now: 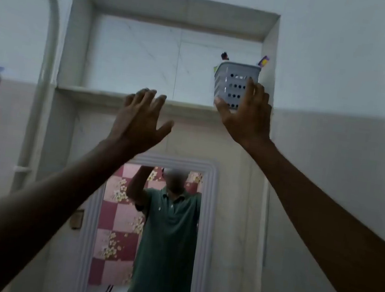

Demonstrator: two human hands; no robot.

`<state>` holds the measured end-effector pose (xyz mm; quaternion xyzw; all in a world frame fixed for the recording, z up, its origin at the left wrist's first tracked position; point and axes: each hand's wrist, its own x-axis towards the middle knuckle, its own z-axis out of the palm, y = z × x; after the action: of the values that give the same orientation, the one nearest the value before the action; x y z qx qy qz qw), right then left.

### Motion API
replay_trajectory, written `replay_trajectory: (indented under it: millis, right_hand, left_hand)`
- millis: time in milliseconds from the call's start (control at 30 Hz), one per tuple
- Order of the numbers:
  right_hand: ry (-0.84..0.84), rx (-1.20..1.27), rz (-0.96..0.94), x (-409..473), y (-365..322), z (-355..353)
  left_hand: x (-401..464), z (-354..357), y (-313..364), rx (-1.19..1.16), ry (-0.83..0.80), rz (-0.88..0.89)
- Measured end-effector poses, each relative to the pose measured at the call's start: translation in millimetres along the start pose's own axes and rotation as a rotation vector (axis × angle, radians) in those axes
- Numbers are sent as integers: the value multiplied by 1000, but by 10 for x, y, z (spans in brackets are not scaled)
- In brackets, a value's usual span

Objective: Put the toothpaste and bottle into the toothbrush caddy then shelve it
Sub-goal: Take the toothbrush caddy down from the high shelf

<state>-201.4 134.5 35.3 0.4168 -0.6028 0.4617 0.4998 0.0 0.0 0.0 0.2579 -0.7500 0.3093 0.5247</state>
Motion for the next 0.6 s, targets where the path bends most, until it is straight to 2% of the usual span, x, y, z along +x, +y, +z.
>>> replay_trajectory:
  millis: [300, 500, 600]
  right_hand:
    - [-80, 188, 432, 822, -94, 308]
    - [-114, 168, 634, 1019, -141, 533]
    - [-71, 182, 691, 1069, -107, 646]
  left_hand:
    - [418, 363, 14, -42, -103, 17]
    - [415, 532, -71, -47, -56, 48]
    - [396, 558, -97, -65, -57, 65]
